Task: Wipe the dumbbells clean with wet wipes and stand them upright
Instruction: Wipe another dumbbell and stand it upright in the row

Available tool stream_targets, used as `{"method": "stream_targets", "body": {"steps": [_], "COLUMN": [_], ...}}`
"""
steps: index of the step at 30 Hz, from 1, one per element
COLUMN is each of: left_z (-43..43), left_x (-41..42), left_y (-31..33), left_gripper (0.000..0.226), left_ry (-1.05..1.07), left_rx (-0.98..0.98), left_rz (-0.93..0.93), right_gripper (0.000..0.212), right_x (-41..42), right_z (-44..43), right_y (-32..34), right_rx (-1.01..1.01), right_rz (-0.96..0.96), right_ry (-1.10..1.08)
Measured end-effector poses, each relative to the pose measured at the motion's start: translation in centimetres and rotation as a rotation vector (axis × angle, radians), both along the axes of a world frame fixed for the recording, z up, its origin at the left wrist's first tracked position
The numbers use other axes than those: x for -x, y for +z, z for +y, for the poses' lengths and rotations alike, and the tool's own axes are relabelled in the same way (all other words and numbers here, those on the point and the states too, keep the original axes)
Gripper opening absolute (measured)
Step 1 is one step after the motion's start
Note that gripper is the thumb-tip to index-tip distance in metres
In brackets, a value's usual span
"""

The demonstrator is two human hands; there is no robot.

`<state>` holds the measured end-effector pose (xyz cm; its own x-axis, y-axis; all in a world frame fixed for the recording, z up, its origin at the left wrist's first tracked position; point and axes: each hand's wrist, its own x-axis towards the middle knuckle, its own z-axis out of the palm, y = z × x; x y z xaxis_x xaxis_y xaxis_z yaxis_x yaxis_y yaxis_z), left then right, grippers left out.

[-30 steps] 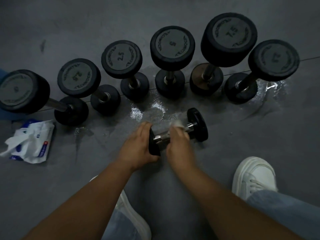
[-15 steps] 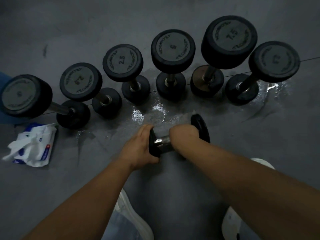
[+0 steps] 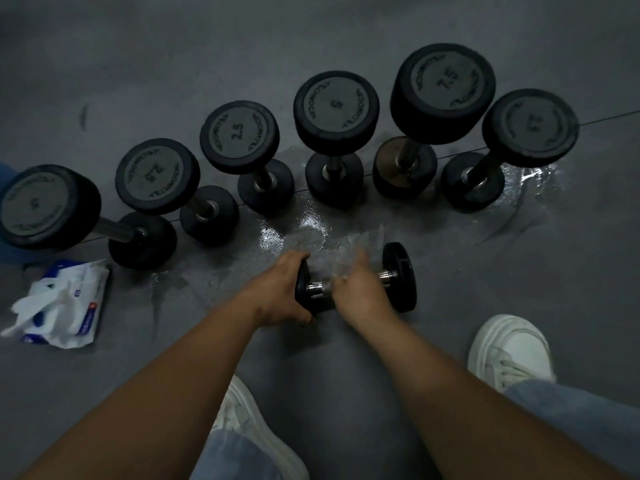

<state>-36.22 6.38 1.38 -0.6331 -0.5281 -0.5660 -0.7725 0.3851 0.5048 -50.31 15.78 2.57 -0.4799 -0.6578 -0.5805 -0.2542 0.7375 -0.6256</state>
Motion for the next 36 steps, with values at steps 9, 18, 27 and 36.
{"method": "stream_targets", "body": {"steps": [9, 18, 27, 36], "left_z": [0.3, 0.3, 0.3, 0.1], "left_x": [-0.2, -0.1, 0.0, 0.0], "left_y": [-0.5, -0.2, -0.2, -0.2], "left_gripper": [0.122, 0.12, 0.12, 0.121], "left_ry": [0.042, 0.069, 0.085, 0.082], "left_rx": [-0.035, -0.049, -0.074, -0.071], "left_rz": [0.041, 0.051, 0.065, 0.043], "right_gripper": [0.01, 0.008, 0.015, 0.031], "right_x": [1.1, 0.6, 1.5, 0.5], "right_z": [-1.4, -1.9, 0.4, 0.9], "right_y": [0.7, -0.1, -1.7, -1.8], "right_rx": [0.1, -0.088, 0.156, 0.132], "right_rz": [0.118, -0.085, 0.334, 0.515], "right_ry": [0.2, 0.179, 0.454, 0.573]}}
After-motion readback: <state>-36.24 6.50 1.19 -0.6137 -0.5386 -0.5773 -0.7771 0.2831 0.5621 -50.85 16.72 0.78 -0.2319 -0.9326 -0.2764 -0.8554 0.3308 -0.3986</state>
